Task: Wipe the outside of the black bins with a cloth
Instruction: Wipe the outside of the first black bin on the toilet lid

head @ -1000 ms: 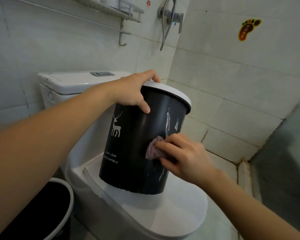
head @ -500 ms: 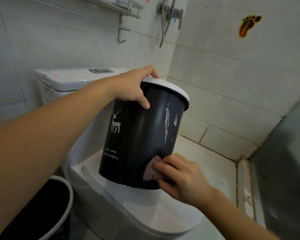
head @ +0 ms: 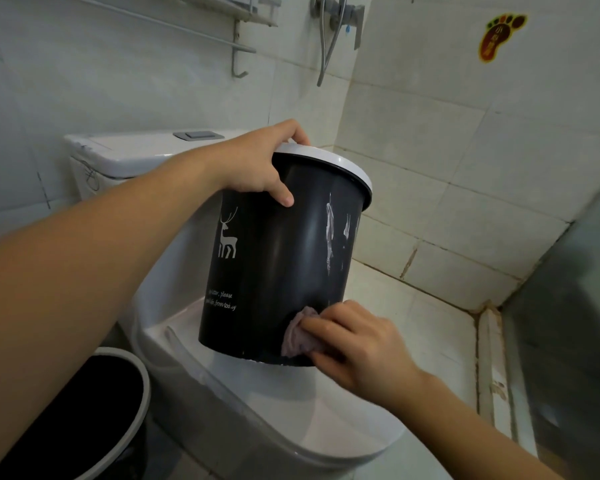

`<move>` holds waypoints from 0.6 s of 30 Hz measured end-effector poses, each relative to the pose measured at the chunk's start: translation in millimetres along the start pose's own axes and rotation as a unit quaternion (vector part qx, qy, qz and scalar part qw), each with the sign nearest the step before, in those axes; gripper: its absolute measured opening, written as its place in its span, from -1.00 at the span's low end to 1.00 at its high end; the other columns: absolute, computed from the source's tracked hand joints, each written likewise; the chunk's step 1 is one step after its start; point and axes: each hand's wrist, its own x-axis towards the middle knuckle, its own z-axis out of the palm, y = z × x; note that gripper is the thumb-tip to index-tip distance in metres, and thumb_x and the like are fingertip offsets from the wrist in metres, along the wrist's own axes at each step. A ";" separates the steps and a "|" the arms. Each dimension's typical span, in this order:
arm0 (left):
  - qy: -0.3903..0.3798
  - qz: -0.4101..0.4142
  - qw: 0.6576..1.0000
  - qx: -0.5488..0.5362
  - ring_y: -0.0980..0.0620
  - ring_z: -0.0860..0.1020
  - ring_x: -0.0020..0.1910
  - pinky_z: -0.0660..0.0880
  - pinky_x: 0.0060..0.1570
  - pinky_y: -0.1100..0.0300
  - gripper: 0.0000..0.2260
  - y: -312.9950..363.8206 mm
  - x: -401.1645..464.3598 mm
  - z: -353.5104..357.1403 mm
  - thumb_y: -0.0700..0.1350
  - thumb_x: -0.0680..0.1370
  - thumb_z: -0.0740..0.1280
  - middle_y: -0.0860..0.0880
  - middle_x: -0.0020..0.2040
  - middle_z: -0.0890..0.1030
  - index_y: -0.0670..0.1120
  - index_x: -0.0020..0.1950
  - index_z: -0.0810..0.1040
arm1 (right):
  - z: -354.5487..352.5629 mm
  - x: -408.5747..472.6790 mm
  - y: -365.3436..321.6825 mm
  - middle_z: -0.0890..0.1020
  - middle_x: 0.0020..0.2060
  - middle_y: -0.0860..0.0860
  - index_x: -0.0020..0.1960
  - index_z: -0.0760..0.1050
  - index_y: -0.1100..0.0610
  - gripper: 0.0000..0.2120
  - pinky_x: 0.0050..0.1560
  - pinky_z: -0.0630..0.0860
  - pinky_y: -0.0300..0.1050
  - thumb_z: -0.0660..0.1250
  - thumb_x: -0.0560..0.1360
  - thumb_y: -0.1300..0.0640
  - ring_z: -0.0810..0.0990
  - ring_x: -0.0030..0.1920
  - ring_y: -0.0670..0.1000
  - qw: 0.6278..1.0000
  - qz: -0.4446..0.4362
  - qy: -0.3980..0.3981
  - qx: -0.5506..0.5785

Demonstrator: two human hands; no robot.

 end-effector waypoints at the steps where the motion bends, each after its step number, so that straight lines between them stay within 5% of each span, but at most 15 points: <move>1: 0.000 -0.001 1.000 -0.001 -0.01 0.60 0.00 0.59 -0.05 0.00 -0.38 -0.4 -0.4 0.0 -0.20 0.27 0.61 0.03 0.05 0.59 0.23 0.12 0.39 | -1.5 2.2 2.0 0.61 -0.07 0.00 0.18 0.60 0.09 -0.73 -0.22 0.52 -0.20 0.39 0.51 0.05 0.54 -0.11 0.00 1.000 0.028 0.012 0.007; 6: 0.004 -0.005 1.000 -0.003 0.01 0.60 -0.02 0.57 -0.12 0.05 -0.38 1.2 -1.3 0.4 -0.19 0.25 0.62 0.06 0.03 0.58 0.25 0.11 0.39 | -1.8 8.8 7.4 0.64 -0.04 -0.04 0.21 0.58 0.10 -0.61 -0.07 0.50 -0.23 0.54 0.41 0.09 0.59 -0.05 -0.02 0.979 0.184 0.072 0.050; 13: 0.041 -0.017 0.999 -0.011 -0.07 0.59 0.01 0.57 0.01 -0.01 -0.40 5.1 2.1 7.0 -0.04 0.16 0.64 0.04 0.04 0.58 0.25 0.04 0.41 | 3.4 -3.0 4.1 0.59 0.04 -0.01 0.32 0.51 0.14 -0.56 0.01 0.54 -0.20 0.38 0.50 -0.01 0.54 0.00 -0.05 0.979 0.156 0.060 0.113; 18: 0.042 0.010 0.998 -0.047 0.05 0.58 -0.04 0.48 -0.18 0.26 -0.36 4.4 1.4 9.4 -0.19 0.22 0.64 0.09 0.00 0.52 0.29 0.10 0.44 | 1.5 -7.2 6.1 0.60 0.03 0.04 0.30 0.54 0.17 -0.58 -0.02 0.57 -0.17 0.39 0.50 0.00 0.57 -0.03 0.01 0.985 0.121 0.072 0.098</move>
